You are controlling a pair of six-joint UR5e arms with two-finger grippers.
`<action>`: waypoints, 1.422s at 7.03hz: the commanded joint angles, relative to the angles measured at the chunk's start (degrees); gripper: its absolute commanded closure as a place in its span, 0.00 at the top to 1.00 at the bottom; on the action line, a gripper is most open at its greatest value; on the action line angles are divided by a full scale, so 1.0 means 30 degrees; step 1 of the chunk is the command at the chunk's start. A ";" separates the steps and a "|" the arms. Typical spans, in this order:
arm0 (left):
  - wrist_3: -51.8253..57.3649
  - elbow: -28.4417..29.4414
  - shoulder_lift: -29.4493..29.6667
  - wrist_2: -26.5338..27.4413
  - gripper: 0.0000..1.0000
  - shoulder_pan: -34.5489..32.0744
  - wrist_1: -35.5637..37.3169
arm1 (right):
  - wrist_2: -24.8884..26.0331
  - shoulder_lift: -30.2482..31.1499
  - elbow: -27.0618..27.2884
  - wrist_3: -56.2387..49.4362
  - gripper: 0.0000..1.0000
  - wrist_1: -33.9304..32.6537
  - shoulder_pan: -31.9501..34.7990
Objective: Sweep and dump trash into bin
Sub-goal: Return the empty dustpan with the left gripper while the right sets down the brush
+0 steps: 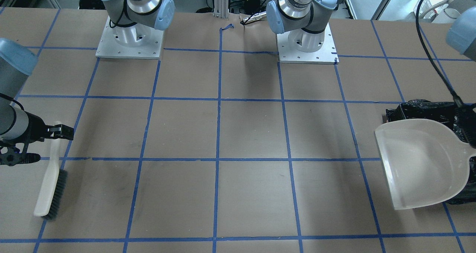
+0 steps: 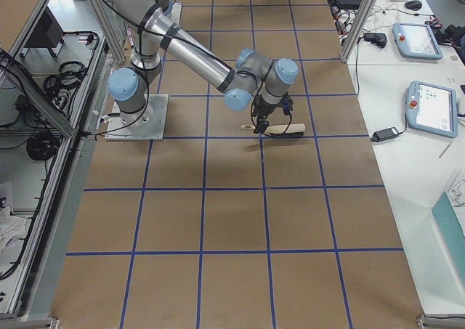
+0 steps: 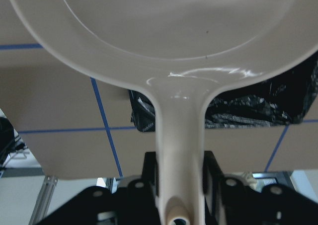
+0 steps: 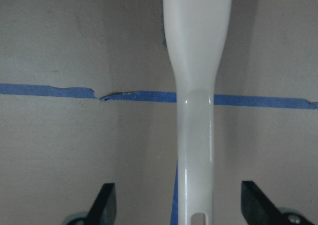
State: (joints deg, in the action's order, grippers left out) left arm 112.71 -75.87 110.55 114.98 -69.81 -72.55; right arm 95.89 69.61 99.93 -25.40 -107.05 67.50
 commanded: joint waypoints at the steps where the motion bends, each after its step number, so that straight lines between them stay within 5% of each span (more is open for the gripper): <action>1: -0.2813 -0.0517 0.0530 -0.2514 0.00 -0.1626 -0.0191 | 0.0029 0.0000 0.0000 -0.0057 0.89 0.0031 0.0001; 5: -0.4669 -0.1400 0.2138 -0.4430 0.00 -0.3709 0.0653 | 0.0029 0.0408 -0.1252 0.0060 0.91 0.0115 0.0001; 10: -0.5284 -0.1487 0.4338 -0.5339 0.00 -0.4356 0.2090 | -0.0264 0.6084 -0.2839 0.0089 1.00 0.3774 0.0118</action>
State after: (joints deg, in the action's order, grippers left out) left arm 97.20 -80.23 122.25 99.16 -82.41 -67.51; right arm 95.24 83.70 92.37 -25.17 -98.48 67.84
